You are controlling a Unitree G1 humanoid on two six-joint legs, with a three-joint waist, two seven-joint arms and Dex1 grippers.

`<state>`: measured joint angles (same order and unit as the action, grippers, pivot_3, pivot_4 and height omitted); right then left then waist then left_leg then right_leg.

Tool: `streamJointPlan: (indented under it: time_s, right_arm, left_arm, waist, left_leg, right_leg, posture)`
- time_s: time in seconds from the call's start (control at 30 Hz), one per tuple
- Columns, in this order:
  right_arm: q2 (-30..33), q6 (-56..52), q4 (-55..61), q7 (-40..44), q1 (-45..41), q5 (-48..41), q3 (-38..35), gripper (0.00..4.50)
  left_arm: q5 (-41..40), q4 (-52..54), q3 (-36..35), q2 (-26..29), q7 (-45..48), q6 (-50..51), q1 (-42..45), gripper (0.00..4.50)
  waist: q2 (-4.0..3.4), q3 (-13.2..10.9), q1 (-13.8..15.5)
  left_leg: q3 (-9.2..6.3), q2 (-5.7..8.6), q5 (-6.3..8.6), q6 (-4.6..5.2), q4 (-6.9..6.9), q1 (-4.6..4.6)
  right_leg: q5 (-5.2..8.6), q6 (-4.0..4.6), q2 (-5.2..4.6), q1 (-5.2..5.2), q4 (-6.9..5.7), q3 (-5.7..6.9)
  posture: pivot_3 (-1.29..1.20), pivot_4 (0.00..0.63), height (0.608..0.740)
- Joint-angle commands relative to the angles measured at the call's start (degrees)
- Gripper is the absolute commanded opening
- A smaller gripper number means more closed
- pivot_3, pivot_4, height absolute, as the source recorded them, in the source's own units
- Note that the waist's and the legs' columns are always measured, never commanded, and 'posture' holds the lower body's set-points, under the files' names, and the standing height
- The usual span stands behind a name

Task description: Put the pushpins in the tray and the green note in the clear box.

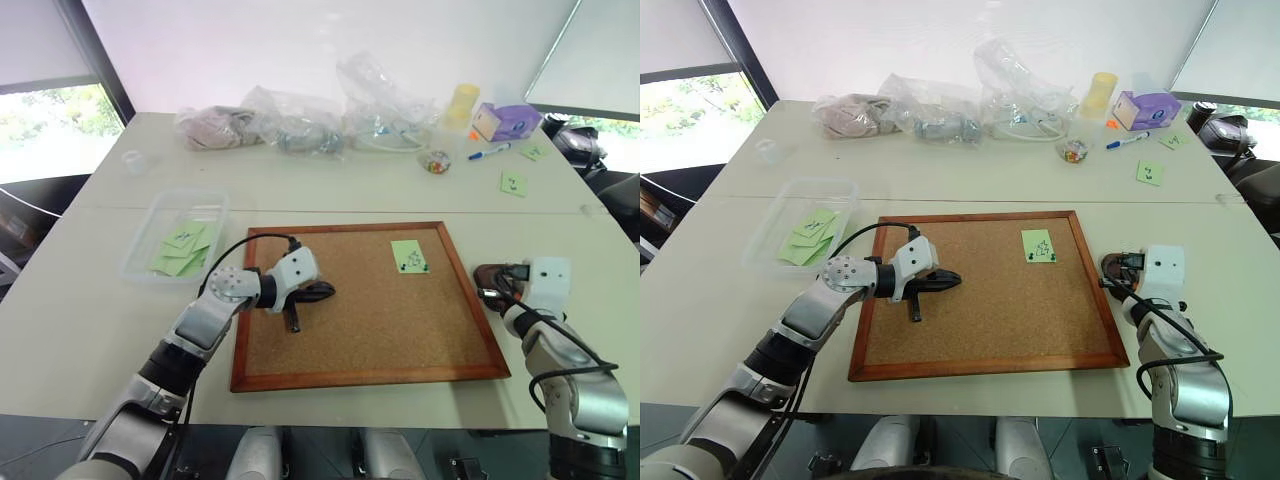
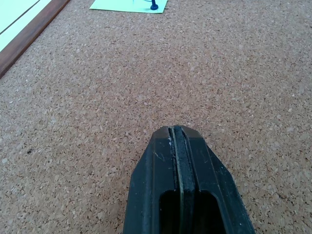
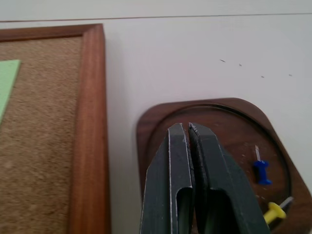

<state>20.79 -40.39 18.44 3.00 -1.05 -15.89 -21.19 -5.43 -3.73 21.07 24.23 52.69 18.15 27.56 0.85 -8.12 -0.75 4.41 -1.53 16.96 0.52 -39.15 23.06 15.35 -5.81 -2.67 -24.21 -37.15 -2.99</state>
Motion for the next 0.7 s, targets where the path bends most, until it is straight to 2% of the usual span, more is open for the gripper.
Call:
streamJointPlan:
  time_s: [0.03,0.07,0.17,0.37,0.57,0.7]
  right_arm:
    - [-0.1,-0.2,2.1,-1.2,-0.6,0.6,-1.4,0.05]
    - [0.1,-0.4,1.7,-1.6,-0.6,0.9,-1.5,0.05]
    - [0.2,-0.3,1.2,-1.7,-0.5,0.8,-1.7,0.90]
    - [-0.7,-0.3,1.3,-2.3,-1.3,-0.6,-3.5,3.95]
    - [-2.6,0.9,2.9,-2.5,-2.0,-3.7,-7.4,3.95]
    - [-6.3,0.8,4.9,-2.4,-4.2,-11.9,-12.6,3.95]
  left_arm:
    - [2.1,-1.4,1.1,0.2,-0.6,0.8,-0.8,0.00]
    - [2.2,-1.3,1.1,0.1,-0.6,0.8,-0.9,0.00]
    - [2.2,-1.1,1.1,0.1,-0.7,0.9,-1.0,0.00]
    - [2.2,-1.4,1.0,0.0,-0.9,0.8,-0.8,0.00]
    - [2.2,-1.3,1.0,-0.1,-1.0,0.9,-0.9,0.00]
    - [2.3,-1.3,1.0,-0.1,-1.1,0.9,-0.9,0.00]
  waist:
    - [0.00,0.0,0.0]
    - [0.00,0.0,0.0]
    - [0.00,0.0,0.0]
    - [0.00,0.0,0.0]
    - [0.00,0.0,0.0]
    - [-0.01,0.0,0.0]
  left_leg:
    - [0.00,0.00,0.00,0.00,0.00,0.00]
    - [0.00,0.00,0.00,0.00,0.00,0.00]
    - [0.00,0.00,0.00,0.00,0.00,0.00]
    - [-0.01,0.00,0.00,0.00,0.00,0.00]
    - [-0.01,0.00,0.00,0.00,0.00,0.01]
    - [-0.02,0.00,0.00,0.00,0.00,0.01]
  right_leg:
    - [0.00,0.00,0.00,0.00,0.00,0.00]
    - [0.00,0.00,0.00,0.00,0.00,0.00]
    - [0.00,0.00,0.00,0.01,0.01,0.00]
    - [0.00,0.00,0.00,0.01,0.01,0.00]
    - [0.00,-0.01,0.00,0.01,0.02,0.00]
    - [-0.05,-0.09,0.01,0.01,0.01,0.00]
  posture:
    - [0.00,0.150,0.737]
    - [0.00,0.150,0.737]
    - [0.00,0.150,0.737]
    - [0.00,0.150,0.737]
    - [0.00,0.150,0.737]
    - [0.00,0.150,0.737]
